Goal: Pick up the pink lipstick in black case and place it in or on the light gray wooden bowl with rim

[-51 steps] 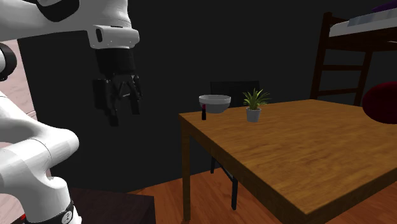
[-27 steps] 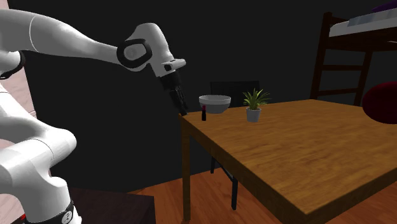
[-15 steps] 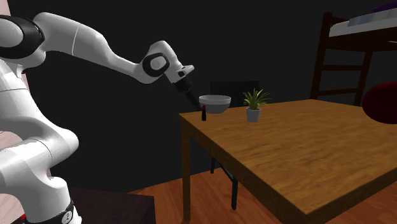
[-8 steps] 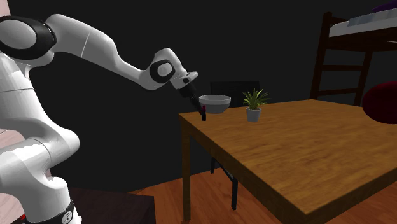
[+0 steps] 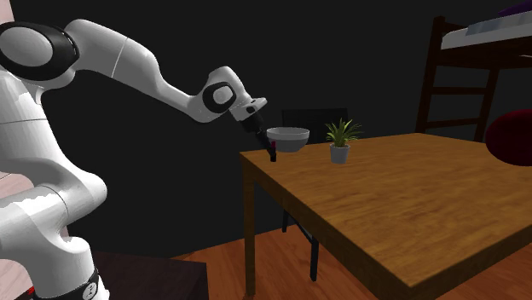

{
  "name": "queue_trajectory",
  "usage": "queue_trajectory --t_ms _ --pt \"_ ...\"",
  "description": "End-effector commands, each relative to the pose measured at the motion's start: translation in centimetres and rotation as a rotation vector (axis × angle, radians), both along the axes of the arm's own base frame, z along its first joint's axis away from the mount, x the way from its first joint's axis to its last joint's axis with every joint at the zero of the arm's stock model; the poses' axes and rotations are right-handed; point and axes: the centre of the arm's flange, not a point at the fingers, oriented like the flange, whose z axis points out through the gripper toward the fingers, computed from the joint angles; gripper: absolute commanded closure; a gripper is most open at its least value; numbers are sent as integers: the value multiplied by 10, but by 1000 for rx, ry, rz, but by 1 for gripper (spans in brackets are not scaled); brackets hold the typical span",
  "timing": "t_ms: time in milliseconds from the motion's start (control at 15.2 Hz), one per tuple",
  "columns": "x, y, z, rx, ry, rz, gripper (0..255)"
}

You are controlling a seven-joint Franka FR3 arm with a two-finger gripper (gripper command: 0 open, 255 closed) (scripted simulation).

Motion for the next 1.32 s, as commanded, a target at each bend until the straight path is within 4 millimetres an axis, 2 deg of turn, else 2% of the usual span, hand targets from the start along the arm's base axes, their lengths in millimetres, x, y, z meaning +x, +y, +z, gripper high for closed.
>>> queue_trajectory --t_ms 0,594,1254 --pt "0 0 0 0 0 0 255" --pt "0 0 0 0 0 0 255" --pt "0 0 53 0 0 0 255"
